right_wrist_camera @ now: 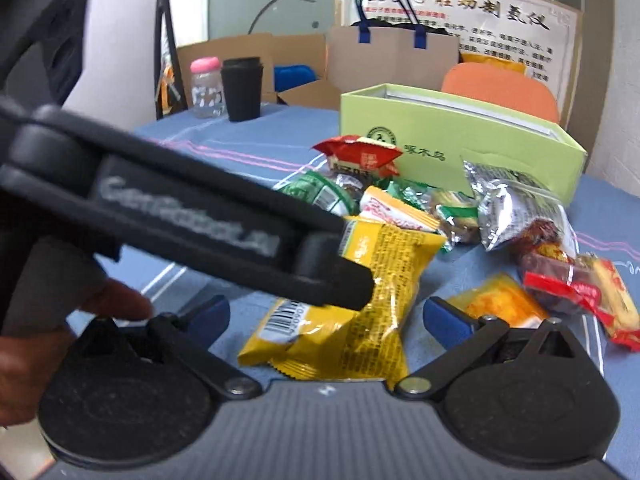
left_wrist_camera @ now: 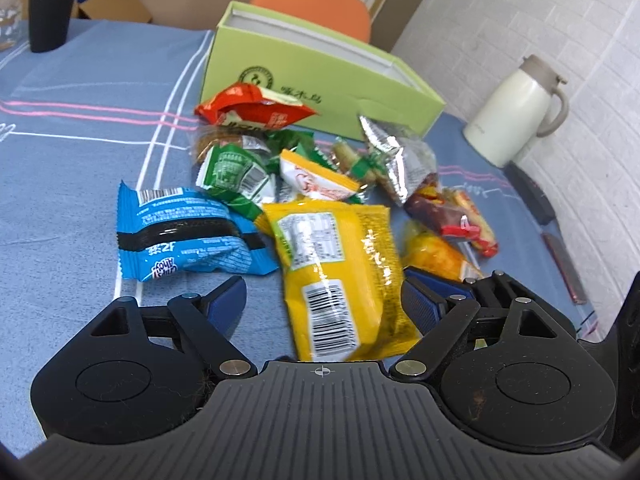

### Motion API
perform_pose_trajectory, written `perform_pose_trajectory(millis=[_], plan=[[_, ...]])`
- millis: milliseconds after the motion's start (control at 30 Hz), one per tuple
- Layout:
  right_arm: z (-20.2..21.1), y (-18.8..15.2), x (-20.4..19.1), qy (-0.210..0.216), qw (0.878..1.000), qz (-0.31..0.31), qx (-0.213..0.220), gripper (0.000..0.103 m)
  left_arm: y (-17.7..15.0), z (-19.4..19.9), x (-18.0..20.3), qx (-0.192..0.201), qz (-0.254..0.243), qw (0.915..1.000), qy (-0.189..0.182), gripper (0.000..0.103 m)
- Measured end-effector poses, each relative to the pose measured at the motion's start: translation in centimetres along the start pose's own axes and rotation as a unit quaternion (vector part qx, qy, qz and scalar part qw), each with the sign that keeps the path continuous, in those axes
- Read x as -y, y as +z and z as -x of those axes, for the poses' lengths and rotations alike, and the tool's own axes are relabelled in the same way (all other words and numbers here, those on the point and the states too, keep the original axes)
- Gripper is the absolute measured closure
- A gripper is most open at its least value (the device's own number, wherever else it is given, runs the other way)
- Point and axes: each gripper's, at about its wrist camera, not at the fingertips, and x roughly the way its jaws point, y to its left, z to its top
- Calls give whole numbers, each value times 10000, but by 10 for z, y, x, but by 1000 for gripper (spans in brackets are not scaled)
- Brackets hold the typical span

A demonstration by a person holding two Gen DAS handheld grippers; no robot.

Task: Organize snacks
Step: 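Grasp the yellow snack bag with the left gripper, then drop the yellow bag into the green box by opening the left gripper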

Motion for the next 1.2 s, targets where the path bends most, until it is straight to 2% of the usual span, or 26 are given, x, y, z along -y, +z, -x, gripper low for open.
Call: perform_pose_trajectory(millis=[67, 100, 133, 167, 200, 233, 367, 467, 667, 800, 900, 1100, 1200], plan=[[-5, -5, 0, 86, 9998, -119, -110, 1, -1, -3, -4, -57, 12, 9999, -115, 34], [-6, -7, -2, 79, 9999, -99, -100, 2, -2, -5, -5, -102, -1, 9998, -163, 42], [-4, -8, -5, 45, 10000, -12, -63, 4, -3, -7, -5, -155, -28, 9996, -218, 55], [-1, -8, -9, -30, 10000, 61, -25, 17, -5, -8, -5, -137, -90, 9994, -298, 65], [4, -8, -9, -81, 9999, 72, -12, 24, -6, -7, -6, -189, -56, 9988, -445, 79], [10, -7, -7, -15, 10000, 2, 36, 25, -6, -4, -6, -176, 12, 9986, -499, 81], [31, 4, -4, -94, 9995, 37, 314, 26, 2, 14, 8, -4, -79, 9977, -675, 83], [39, 25, 6, -267, 9981, 183, 520, 25, 24, 20, 23, 178, -222, 9966, -772, 81], [23, 97, 61, -691, 9920, 546, 903, 24, 113, 3, 56, 541, -589, 9929, -885, 81], [-11, 148, 117, -793, 9919, 493, 860, 24, 183, -32, 82, 671, -928, 9908, -728, 80], [-47, 170, 157, -789, 9938, 406, 673, 25, 221, -73, 92, 614, -1063, 9910, -537, 80], [-111, 176, 211, -628, 9975, 60, 329, 25, 256, -159, 81, 205, -1004, 9941, -345, 79], [-112, 174, 219, -659, 9966, 7, 497, 18, 261, -169, 72, 325, -929, 9951, -125, 56]])
